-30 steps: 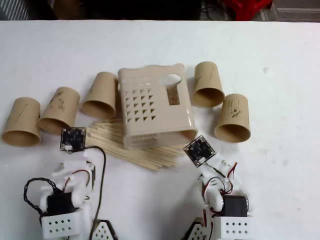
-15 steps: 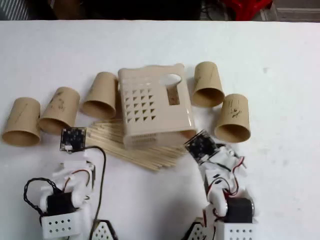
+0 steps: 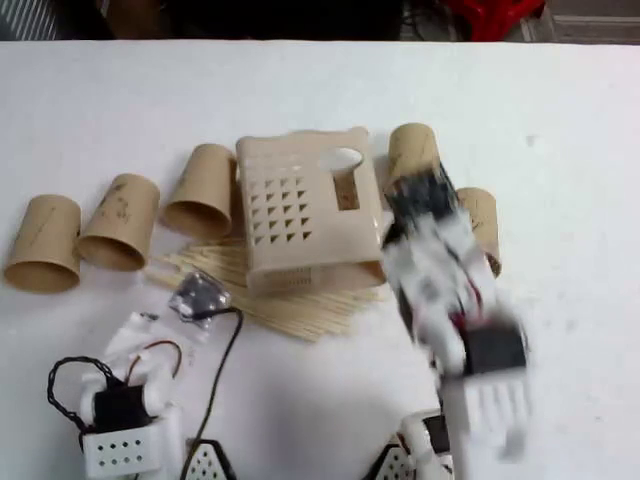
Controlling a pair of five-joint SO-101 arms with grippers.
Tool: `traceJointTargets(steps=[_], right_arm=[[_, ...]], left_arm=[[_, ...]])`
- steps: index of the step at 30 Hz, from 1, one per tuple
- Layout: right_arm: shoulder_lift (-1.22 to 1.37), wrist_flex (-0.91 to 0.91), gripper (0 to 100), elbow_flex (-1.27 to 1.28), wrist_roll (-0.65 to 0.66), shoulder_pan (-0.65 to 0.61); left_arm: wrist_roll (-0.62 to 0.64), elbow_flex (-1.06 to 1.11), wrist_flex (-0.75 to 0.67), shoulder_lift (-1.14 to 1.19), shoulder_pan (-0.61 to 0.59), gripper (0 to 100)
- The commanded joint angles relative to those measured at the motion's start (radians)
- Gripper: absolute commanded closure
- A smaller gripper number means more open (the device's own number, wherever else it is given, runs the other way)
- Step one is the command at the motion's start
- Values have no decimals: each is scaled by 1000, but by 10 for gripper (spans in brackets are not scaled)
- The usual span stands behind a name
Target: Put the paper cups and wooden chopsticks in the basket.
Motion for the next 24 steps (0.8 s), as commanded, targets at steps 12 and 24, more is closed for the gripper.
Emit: traceJointTargets(steps=[12, 24], right_arm=[[1179, 360, 809, -1154, -44, -116], [1486, 392, 856, -1404, -52, -94]], left_arm=[[-55, 0, 6, 8, -101, 920], [61, 0, -91, 12, -246, 920]])
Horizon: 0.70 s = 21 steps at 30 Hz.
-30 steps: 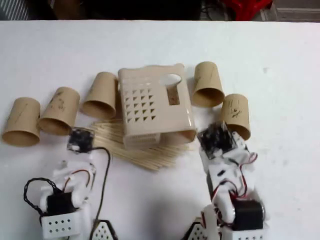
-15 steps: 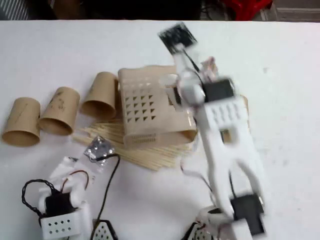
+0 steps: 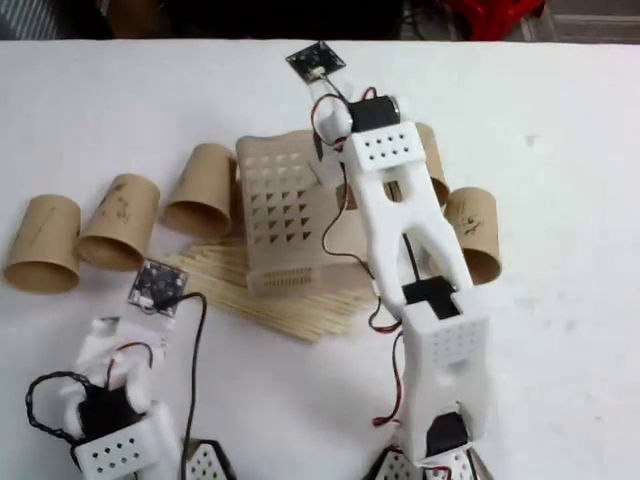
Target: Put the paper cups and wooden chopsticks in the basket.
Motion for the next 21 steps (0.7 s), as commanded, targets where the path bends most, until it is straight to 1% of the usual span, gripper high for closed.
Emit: traceJointTargets(steps=[1, 9, 12, 15, 21], right_arm=[[-7, 22, 858, -75, -11, 12], [-13, 47, 856, -78, -11, 54], [-7, 25, 821, -78, -11, 93], [-1, 13, 782, -69, -6, 105], [42, 1, 776, -78, -8, 97]], left_arm=[[17, 0, -23, 7, -15, 920], [17, 0, -23, 8, -15, 920], [17, 0, -23, 8, -15, 920], [17, 0, -23, 8, -15, 920], [17, 0, -23, 8, -15, 920]])
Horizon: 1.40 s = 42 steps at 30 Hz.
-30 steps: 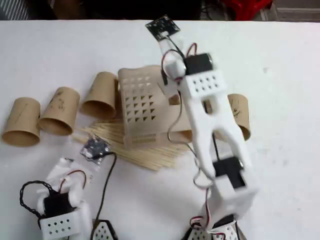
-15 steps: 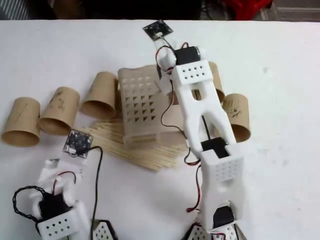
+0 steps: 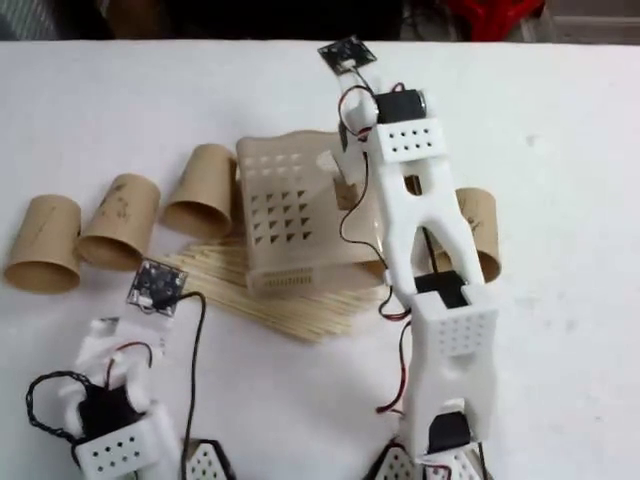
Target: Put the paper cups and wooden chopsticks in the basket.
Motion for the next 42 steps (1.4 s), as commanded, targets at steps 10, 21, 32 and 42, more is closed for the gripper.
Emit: traceJointTargets(steps=[10, 21, 32, 42], right_arm=[[50, -36, 776, -34, -12, 5], [45, -21, 776, -31, -222, -22], [44, -13, 794, -31, -133, -15], [-65, 61, 759, -25, -133, -21]], left_arm=[[14, 0, -23, 8, -7, 920], [14, 0, -23, 8, -7, 920], [14, 0, -23, 8, -7, 920], [12, 0, -23, 8, -7, 920]])
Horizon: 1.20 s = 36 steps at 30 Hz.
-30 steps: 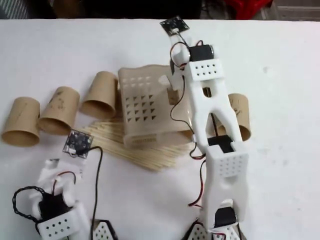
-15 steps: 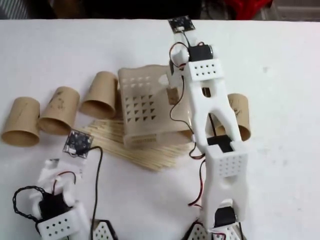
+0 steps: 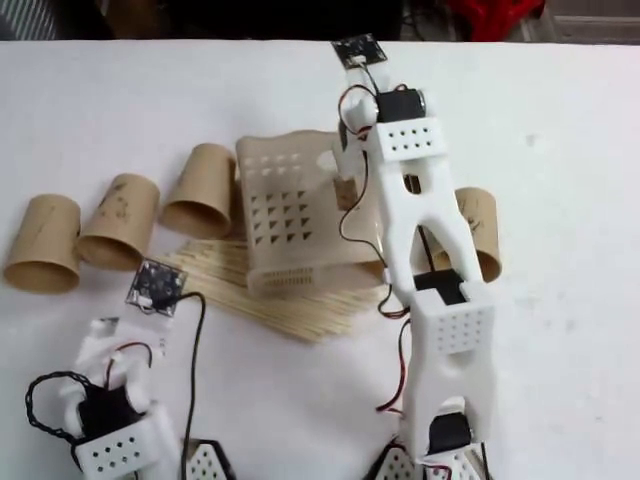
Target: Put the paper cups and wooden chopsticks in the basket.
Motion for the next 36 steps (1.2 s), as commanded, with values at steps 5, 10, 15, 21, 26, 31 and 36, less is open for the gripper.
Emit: traceJointTargets(steps=[5, 10, 15, 21, 26, 31, 36], right_arm=[[-147, 48, 759, 34, 15, -77], [-157, -45, 759, 169, 28, -122], [-163, -76, 760, 245, 28, -47], [-162, -77, 760, 245, 29, -2], [-165, -73, 759, 241, 29, 21], [-156, -73, 760, 110, 28, 33], [-133, -120, 761, 17, 28, 35]], left_arm=[[11, 0, -23, 8, -7, 920], [11, 0, -21, 8, -7, 920], [11, 0, -21, 8, -7, 920], [11, 0, -21, 8, -7, 920], [11, 0, -21, 8, -7, 920], [11, 0, -21, 8, -7, 920], [12, 0, -21, 8, -7, 920]])
